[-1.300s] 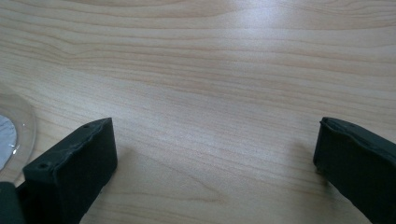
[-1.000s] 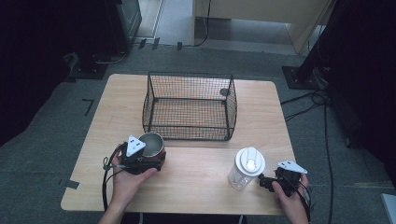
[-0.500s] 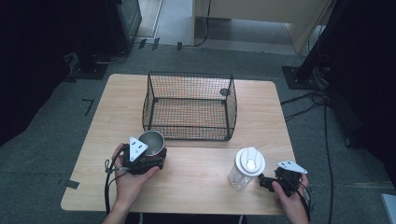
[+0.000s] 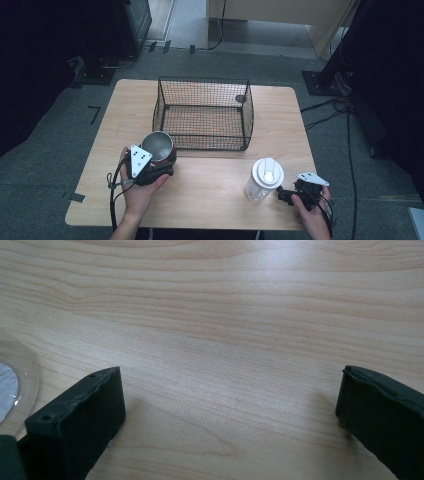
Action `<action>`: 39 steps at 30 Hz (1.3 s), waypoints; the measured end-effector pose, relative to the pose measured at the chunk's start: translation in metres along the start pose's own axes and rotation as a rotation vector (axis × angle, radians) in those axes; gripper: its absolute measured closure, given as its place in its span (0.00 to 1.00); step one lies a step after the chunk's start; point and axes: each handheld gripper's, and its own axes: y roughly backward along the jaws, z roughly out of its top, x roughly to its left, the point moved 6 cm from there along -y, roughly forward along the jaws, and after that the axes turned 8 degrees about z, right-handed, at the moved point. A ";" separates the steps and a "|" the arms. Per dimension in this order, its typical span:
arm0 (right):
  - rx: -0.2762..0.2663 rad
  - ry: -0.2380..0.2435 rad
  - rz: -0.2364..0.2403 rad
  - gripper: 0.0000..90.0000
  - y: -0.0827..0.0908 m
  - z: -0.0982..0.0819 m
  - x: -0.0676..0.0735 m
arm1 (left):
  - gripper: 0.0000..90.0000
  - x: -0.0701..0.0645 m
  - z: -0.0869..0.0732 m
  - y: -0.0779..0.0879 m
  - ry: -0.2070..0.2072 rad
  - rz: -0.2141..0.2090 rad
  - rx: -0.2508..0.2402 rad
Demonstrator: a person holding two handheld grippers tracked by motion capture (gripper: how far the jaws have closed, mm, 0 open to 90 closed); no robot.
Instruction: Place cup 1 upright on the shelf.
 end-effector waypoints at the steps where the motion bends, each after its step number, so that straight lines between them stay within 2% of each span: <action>1: 0.000 -0.001 0.000 0.00 0.000 0.000 0.000 | 0.09 -0.001 0.002 0.000 -0.010 -0.001 -0.009; 8: 0.000 0.000 -0.001 0.00 0.000 0.000 0.000 | 0.09 -0.009 0.016 0.002 -0.047 0.000 -0.075; 9: 0.000 -0.001 0.000 0.00 0.000 0.000 0.000 | 0.09 -0.011 0.020 0.001 -0.044 0.018 -0.096; 11: 0.001 -0.001 0.000 0.00 0.000 0.000 0.000 | 0.09 -0.011 0.022 0.001 -0.037 0.026 -0.107; 12: 0.000 -0.001 0.000 0.00 0.000 0.000 0.000 | 0.09 -0.013 0.026 0.000 -0.029 0.013 -0.112; 20: 0.002 0.008 0.007 0.00 0.000 0.000 0.000 | 0.09 -0.017 0.039 -0.003 -0.018 0.023 -0.165; 26: 0.003 0.012 0.011 0.00 0.000 0.000 0.000 | 0.09 -0.021 0.053 -0.008 -0.041 0.034 -0.248; 28: 0.003 0.012 0.011 0.00 0.000 0.000 0.000 | 0.09 -0.022 0.055 -0.009 -0.042 0.038 -0.260; 29: 0.003 0.011 0.011 0.00 0.000 0.000 0.000 | 0.09 -0.023 0.060 -0.010 -0.041 0.041 -0.284; 30: 0.003 0.011 0.011 0.00 0.000 0.000 0.000 | 0.09 -0.023 0.060 -0.010 -0.041 0.041 -0.284; 32: 0.003 0.010 0.011 0.00 0.000 0.000 0.001 | 0.09 -0.023 0.064 -0.010 -0.023 0.035 -0.304; 34: 0.004 0.010 0.012 0.00 0.000 0.000 0.001 | 0.09 -0.024 0.070 -0.012 -0.005 0.057 -0.332; 35: 0.003 0.010 0.012 0.00 0.000 0.000 0.000 | 0.09 -0.024 0.070 -0.012 -0.005 0.057 -0.332; 39: 0.003 0.010 0.012 0.00 0.000 0.000 0.000 | 0.09 -0.022 0.077 -0.017 0.037 0.062 -0.358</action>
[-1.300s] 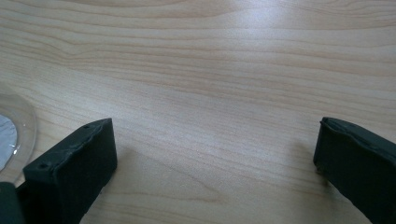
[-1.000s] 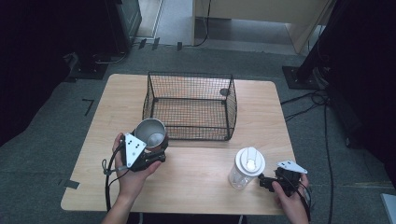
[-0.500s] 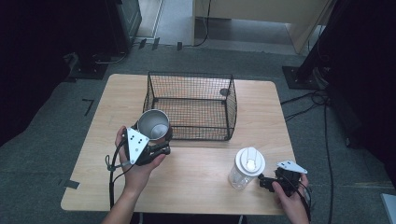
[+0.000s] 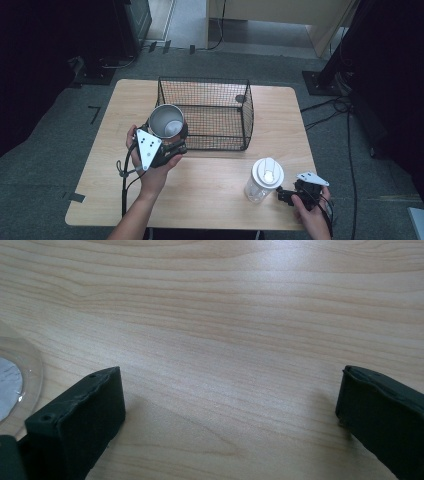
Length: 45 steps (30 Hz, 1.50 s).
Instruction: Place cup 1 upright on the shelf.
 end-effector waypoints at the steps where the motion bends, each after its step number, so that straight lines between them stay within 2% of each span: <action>1: 0.000 0.000 0.000 0.00 0.000 0.000 0.000 | 0.09 0.000 0.001 -0.002 0.003 0.004 0.004; 5: 0.000 -0.001 0.001 0.00 0.000 0.000 0.000 | 0.09 -0.001 0.004 -0.009 0.000 0.014 0.000; 6: 0.000 -0.001 0.002 0.00 0.000 0.000 0.000 | 0.09 -0.001 0.005 -0.012 -0.007 0.041 -0.018; 7: 0.001 0.006 0.004 0.00 0.000 0.000 0.000 | 0.09 -0.001 0.005 -0.012 -0.007 0.041 -0.018; 12: 0.001 0.006 0.007 0.00 0.000 0.000 0.000 | 0.09 -0.001 0.009 -0.024 0.017 0.049 -0.020; 17: 0.001 0.006 0.007 0.00 0.000 0.000 0.000 | 0.09 0.000 0.011 -0.043 0.025 0.074 -0.060; 19: 0.001 0.005 0.007 0.00 0.000 0.000 0.000 | 0.09 0.000 0.012 -0.049 0.034 0.079 -0.063; 25: 0.001 0.004 0.008 0.00 0.000 0.000 0.000 | 0.09 -0.002 0.006 -0.073 0.065 0.082 -0.025; 29: -0.001 0.005 0.013 0.00 0.000 0.000 0.000 | 0.09 -0.003 0.001 -0.082 0.076 0.080 -0.009; 31: 0.001 0.009 0.013 0.00 0.000 0.000 0.001 | 0.09 -0.004 -0.001 -0.088 0.078 0.075 -0.005; 33: 0.000 0.007 0.014 0.00 0.000 0.000 0.001 | 0.09 -0.005 -0.003 -0.095 0.053 0.087 -0.003; 37: -0.001 0.004 0.016 0.00 0.000 0.000 0.000 | 0.09 -0.006 -0.007 -0.110 0.075 0.086 0.003; 40: -0.001 0.004 0.017 0.00 0.000 0.000 0.000 | 0.09 -0.006 -0.010 -0.116 0.085 0.107 0.000; 41: -0.002 0.004 0.018 0.00 0.000 0.000 0.000 | 0.09 -0.006 -0.014 -0.122 0.078 0.131 0.010; 45: -0.002 0.003 0.018 0.00 0.000 0.000 0.000 | 0.09 -0.005 -0.021 -0.130 0.058 0.154 0.031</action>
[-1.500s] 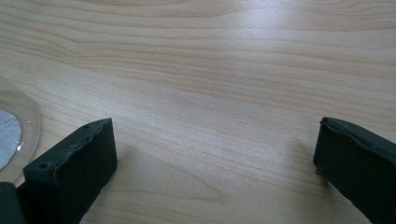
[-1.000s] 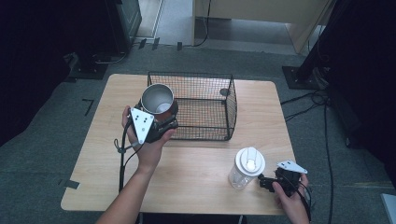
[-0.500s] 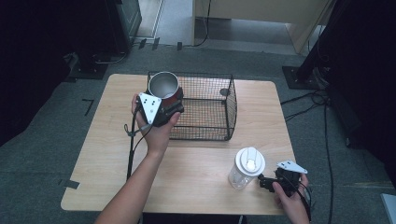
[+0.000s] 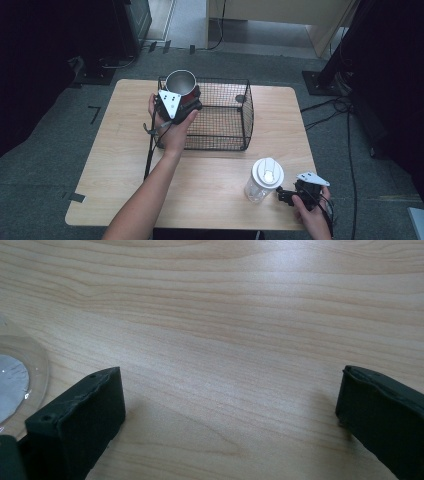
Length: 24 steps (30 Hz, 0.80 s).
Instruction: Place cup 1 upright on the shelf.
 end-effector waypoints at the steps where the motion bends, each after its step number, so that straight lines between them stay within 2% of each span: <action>1: 0.000 0.000 0.000 0.00 0.000 0.000 0.000 | 0.09 0.000 -0.002 -0.003 -0.012 0.007 0.009; 4: 0.000 0.000 0.000 0.00 0.000 0.000 0.000 | 0.09 0.000 -0.008 -0.010 -0.013 0.016 0.039; 8: -0.001 -0.002 0.002 0.00 0.000 0.000 0.000 | 0.09 0.000 -0.012 -0.018 -0.017 0.024 0.053; 12: -0.002 -0.003 0.003 0.00 0.000 0.000 0.000 | 0.09 0.002 -0.017 -0.023 -0.056 0.079 0.113; 14: -0.002 -0.005 0.004 0.00 0.000 0.000 0.000 | 0.09 0.002 -0.022 -0.028 -0.030 0.065 0.122; 17: -0.004 -0.006 0.004 0.00 0.000 0.000 0.000 | 0.09 0.001 -0.025 -0.031 -0.026 0.048 0.127; 20: -0.004 -0.006 0.005 0.00 0.000 0.000 0.000 | 0.09 -0.001 -0.030 -0.036 -0.015 0.041 0.154; 24: -0.005 -0.005 0.005 0.00 0.000 0.000 0.000 | 0.09 0.000 -0.036 -0.040 -0.022 0.062 0.177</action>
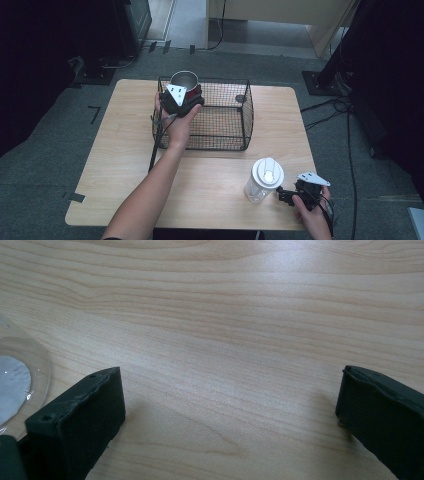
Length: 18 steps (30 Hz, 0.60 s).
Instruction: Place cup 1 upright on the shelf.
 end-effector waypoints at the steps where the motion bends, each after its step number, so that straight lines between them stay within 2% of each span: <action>1: 0.000 0.001 0.000 0.00 0.000 0.000 0.000 | 0.09 0.001 -0.002 -0.003 0.006 0.014 0.010; 3: 0.000 -0.001 0.000 0.00 0.000 0.000 0.000 | 0.09 0.004 -0.005 -0.007 0.022 0.026 0.029; 6: -0.001 -0.002 0.001 0.00 0.000 0.000 0.000 | 0.09 0.003 -0.009 -0.012 0.047 0.003 0.057; 9: -0.001 -0.002 0.002 0.00 0.000 0.000 0.000 | 0.09 0.001 -0.014 -0.016 0.018 0.017 0.066; 12: -0.002 -0.003 0.003 0.00 0.000 0.000 0.000 | 0.09 0.003 -0.016 -0.020 0.033 0.029 0.073; 15: -0.001 0.000 0.005 0.00 0.000 0.000 0.000 | 0.09 0.004 -0.019 -0.024 -0.003 0.058 0.082; 16: 0.000 0.003 0.009 0.00 0.000 0.000 0.000 | 0.09 0.004 -0.020 -0.025 -0.004 0.058 0.099; 18: 0.002 0.005 0.007 0.00 0.000 0.000 0.001 | 0.09 0.003 -0.022 -0.027 -0.006 0.052 0.104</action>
